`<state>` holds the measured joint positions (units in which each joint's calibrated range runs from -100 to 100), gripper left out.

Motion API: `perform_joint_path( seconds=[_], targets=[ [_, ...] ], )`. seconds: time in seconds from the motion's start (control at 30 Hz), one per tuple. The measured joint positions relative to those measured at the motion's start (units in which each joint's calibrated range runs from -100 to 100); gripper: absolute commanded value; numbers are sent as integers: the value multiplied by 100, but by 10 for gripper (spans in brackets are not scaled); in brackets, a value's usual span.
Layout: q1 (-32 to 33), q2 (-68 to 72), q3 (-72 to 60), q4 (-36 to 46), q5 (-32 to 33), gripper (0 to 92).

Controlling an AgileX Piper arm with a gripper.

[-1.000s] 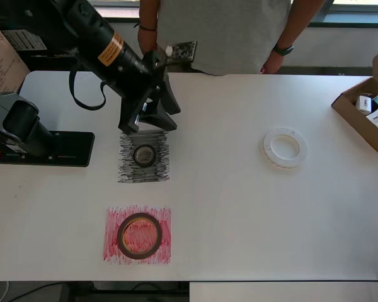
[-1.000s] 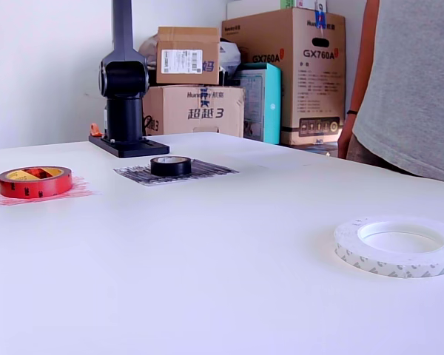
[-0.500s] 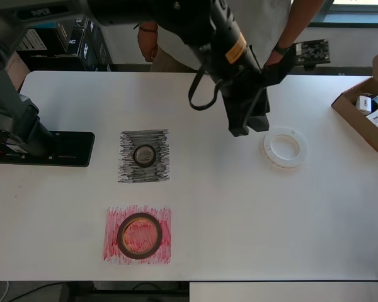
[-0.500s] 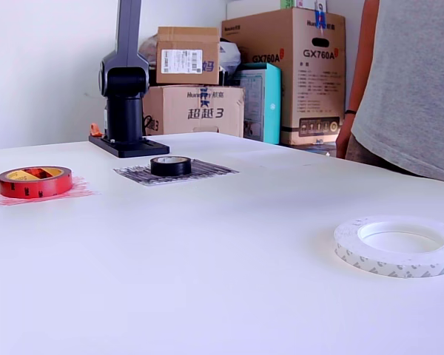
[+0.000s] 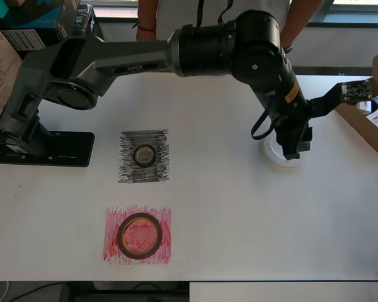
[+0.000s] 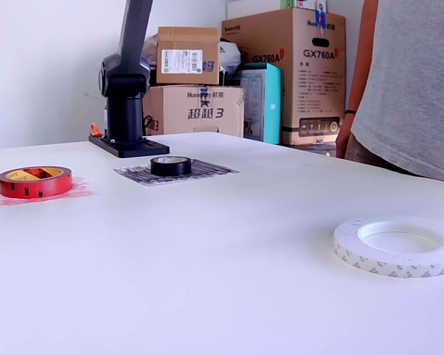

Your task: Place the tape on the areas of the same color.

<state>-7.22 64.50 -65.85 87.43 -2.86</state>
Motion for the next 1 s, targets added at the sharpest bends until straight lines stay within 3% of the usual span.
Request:
perform_joint_path(
  seconds=[1.0],
  targets=[
    [272, 1051, -1, 71, 77, 418]
  ],
)
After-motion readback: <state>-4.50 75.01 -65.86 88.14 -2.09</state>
